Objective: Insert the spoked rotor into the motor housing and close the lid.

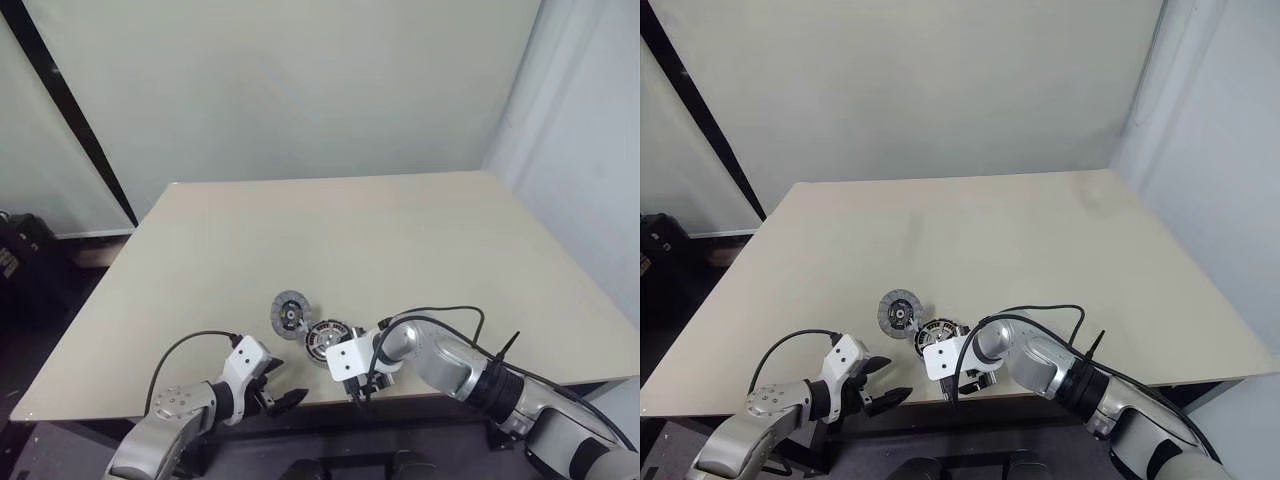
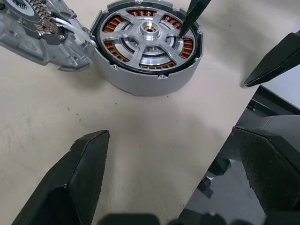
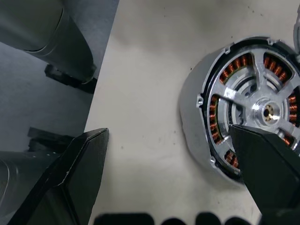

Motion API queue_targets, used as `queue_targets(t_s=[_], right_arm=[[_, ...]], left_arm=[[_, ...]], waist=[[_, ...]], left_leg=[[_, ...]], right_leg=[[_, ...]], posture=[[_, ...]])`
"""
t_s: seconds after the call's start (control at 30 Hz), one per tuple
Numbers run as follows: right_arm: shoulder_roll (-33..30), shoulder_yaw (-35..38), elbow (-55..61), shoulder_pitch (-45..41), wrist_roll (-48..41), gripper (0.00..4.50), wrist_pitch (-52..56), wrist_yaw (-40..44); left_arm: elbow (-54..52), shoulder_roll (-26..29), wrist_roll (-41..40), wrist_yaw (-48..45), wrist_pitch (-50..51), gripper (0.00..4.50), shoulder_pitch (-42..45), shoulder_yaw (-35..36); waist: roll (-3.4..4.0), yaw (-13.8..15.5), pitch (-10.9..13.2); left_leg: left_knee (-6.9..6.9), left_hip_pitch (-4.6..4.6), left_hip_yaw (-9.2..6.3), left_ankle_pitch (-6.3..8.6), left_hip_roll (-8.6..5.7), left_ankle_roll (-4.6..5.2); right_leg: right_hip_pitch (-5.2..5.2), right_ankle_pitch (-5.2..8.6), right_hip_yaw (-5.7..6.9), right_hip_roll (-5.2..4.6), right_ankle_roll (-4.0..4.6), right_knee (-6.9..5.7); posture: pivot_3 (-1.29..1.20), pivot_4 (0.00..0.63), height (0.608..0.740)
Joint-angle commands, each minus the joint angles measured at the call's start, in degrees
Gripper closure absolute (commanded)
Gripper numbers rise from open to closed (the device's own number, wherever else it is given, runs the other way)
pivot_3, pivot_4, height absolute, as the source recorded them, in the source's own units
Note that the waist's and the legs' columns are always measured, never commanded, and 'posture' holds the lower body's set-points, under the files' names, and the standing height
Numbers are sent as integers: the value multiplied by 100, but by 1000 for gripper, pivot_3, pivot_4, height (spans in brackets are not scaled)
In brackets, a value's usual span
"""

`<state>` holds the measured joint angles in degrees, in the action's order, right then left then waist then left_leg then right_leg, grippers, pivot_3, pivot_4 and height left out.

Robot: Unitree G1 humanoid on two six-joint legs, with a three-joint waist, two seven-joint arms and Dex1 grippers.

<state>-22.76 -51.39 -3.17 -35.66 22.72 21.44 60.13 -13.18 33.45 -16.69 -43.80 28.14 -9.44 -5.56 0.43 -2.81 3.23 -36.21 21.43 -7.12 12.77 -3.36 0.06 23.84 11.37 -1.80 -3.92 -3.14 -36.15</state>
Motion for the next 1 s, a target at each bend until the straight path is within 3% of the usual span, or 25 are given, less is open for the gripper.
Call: queue_targets(t_s=[0.03, 0.2, 0.4, 0.63, 1.0], right_arm=[[82, 125, -138, -70, 176, 605, -126, -85], [194, 195, -321, -50, 271, 2379, -191, -207], [376, 345, -416, 38, 336, 4382, -204, -389], [676, 671, -340, 221, 197, 4485, 118, -511], [2174, 1985, 187, 868, -383, 4485, 2439, -1693]], left_arm=[[-245, 24, 2, 6, -50, 0, 59, 27], [-248, 11, 7, 22, -41, 0, 67, 19], [-239, -3, 15, 36, -33, 0, 95, 3], [-232, -13, 16, 55, -36, 0, 111, -1], [-211, -85, 28, 141, -123, 0, 95, 49]], waist=[[0, -1, 0], [1, -2, 0], [-9, -3, -5], [-11, -4, -4], [-10, -4, 1]], left_leg=[[0, -2, 1, 0, 0, 0], [6, -59, 4, 13, 3, -21], [6, -68, 6, 13, 5, -21], [-2, -78, 9, 14, 17, -23], [-4, -71, 8, 17, 37, -28]], right_leg=[[-2, 0, 0, 0, 0, 0], [-49, 6, -1, -2, 9, 2], [-53, 6, -3, -2, 9, 3], [-45, 8, -3, -4, 11, -40], [-16, 8, 2, -2, 11, -59]], posture=[[0, 0, 740], [0, 0, 740], [0, 0, 740], [0, 0, 740], [0, 0, 740]])
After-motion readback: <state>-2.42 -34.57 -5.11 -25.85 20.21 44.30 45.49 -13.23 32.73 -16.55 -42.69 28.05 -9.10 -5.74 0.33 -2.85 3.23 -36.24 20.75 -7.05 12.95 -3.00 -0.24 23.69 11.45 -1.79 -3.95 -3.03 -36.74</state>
